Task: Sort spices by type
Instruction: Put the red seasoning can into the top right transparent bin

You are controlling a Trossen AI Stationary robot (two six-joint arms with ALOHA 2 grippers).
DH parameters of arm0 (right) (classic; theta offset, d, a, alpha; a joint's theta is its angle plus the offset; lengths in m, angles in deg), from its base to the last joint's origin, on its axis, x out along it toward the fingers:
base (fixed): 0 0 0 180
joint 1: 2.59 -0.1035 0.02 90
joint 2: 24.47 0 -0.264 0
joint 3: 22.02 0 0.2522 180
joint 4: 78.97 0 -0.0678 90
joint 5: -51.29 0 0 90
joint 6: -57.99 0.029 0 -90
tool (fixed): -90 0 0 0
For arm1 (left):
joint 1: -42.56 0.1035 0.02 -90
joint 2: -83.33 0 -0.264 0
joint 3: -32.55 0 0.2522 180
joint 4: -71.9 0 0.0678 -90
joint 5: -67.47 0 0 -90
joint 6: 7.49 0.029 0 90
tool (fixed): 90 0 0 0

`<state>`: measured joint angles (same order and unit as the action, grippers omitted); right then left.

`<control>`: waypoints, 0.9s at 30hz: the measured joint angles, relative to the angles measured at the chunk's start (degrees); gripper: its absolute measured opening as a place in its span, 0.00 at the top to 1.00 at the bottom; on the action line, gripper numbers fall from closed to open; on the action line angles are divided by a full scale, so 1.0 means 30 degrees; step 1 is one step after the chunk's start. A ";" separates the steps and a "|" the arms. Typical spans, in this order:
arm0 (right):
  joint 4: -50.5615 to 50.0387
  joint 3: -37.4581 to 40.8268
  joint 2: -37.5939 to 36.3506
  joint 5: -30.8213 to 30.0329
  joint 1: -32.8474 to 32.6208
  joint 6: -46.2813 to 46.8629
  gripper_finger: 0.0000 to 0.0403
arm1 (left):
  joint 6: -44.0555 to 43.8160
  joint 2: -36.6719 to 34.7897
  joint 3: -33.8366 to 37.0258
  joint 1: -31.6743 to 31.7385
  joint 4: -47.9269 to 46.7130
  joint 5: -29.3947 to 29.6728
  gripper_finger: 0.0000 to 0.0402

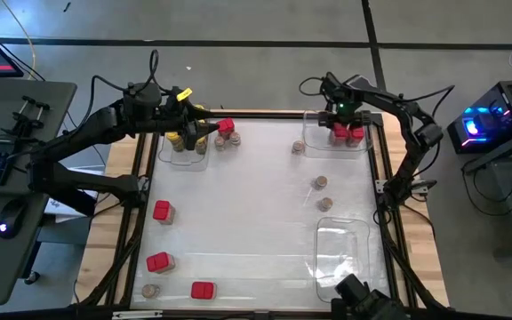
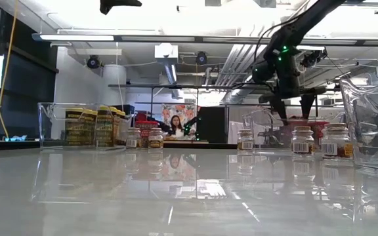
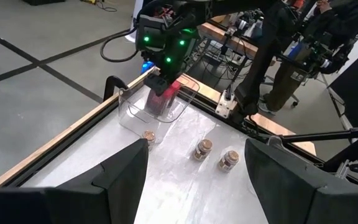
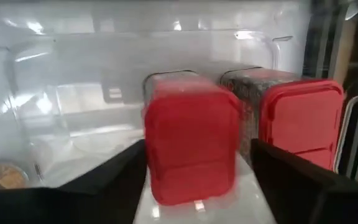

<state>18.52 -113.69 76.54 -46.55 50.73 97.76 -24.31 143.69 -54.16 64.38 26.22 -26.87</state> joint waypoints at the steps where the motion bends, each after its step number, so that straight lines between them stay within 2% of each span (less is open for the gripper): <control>1: -0.0006 0.0000 0.0000 -0.0025 0.0000 -0.0019 0.27 | -0.0006 0.0000 0.0000 0.0000 0.0000 0.0000 0.37; 3: -0.0042 0.0000 0.0000 -0.0068 0.0007 -0.0062 0.21 | -0.0007 0.0000 0.0000 0.0000 0.0000 0.0000 0.37; 6: -0.0015 0.0000 0.0000 -0.0086 0.0114 -0.0225 0.17 | -0.0007 0.0000 0.0000 0.0000 0.0000 0.0000 0.37; 20: -0.0018 0.0000 -0.1751 -0.0338 0.0140 -0.1353 0.17 | 0.0000 0.0000 0.0004 0.0000 0.0000 0.0000 0.37; 24: -0.1266 -0.0007 -0.2186 -0.0835 -0.0781 -0.2731 0.22 | -0.0007 0.0000 0.0000 0.0000 -0.0024 0.0000 0.37; 27: -0.1968 -0.0007 -0.2208 -0.1666 -0.1392 -0.3130 0.34 | 0.0006 0.0000 0.0001 0.0000 -0.0117 0.0007 0.37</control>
<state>12.62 -113.71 69.92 -51.55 46.55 88.37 -24.29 143.69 -54.16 64.38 25.87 -26.84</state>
